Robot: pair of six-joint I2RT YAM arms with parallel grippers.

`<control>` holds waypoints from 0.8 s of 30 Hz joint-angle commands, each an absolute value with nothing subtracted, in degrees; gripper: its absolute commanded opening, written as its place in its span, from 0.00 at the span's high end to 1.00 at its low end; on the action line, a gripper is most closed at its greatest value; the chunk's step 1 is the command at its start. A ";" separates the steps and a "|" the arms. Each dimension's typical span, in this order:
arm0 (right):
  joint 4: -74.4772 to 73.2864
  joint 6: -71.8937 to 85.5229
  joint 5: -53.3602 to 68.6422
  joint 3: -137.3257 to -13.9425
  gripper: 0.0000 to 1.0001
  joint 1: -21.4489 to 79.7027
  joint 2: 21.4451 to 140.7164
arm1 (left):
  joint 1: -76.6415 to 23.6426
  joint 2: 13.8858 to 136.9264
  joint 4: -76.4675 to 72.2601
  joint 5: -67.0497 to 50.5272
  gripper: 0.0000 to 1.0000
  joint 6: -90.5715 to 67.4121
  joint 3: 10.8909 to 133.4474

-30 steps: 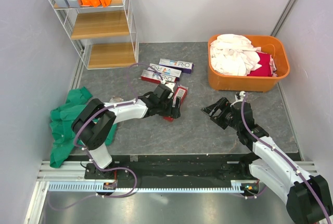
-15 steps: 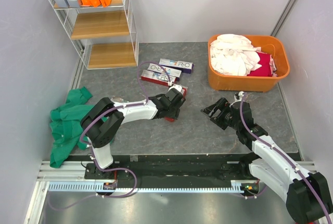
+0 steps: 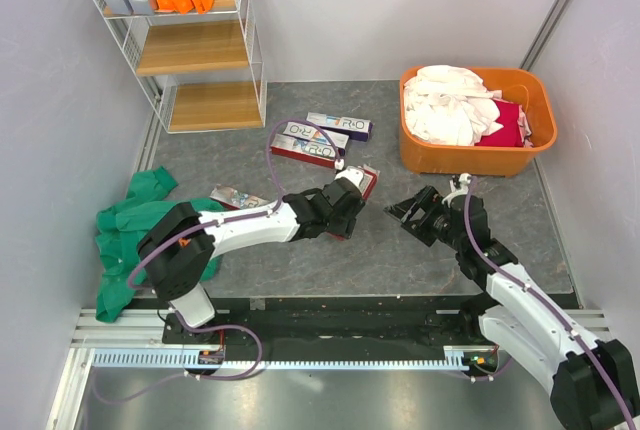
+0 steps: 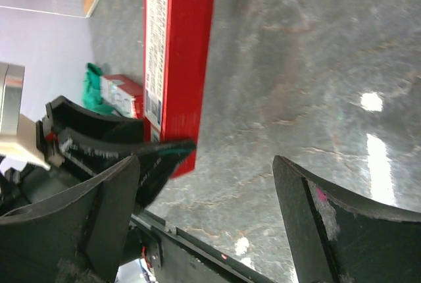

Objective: Place and organize the toothpastes onto the shelf
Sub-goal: Pick up the toothpaste from the center of the board.

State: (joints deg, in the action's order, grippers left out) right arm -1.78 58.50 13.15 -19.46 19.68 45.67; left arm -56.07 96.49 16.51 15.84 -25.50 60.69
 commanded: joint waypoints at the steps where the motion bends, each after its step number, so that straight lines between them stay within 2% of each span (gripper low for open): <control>1: 2.20 58.18 14.24 -19.78 0.10 19.51 43.51 | -58.70 91.15 14.59 14.77 0.54 -25.40 63.28; 17: 8.88 60.82 16.70 -16.53 0.12 19.43 41.49 | -68.81 85.61 14.41 13.18 0.54 -25.23 66.27; 20: 9.84 61.35 17.31 -16.08 0.15 19.51 41.22 | -70.31 85.78 13.97 13.71 0.54 -24.96 66.53; 23: 11.51 62.05 17.84 -15.21 0.25 19.51 39.73 | -70.66 85.61 14.33 13.54 0.54 -26.36 66.45; 24: 12.64 62.22 17.93 -14.86 0.35 19.51 39.29 | -70.66 85.52 14.33 13.62 0.54 -26.72 66.27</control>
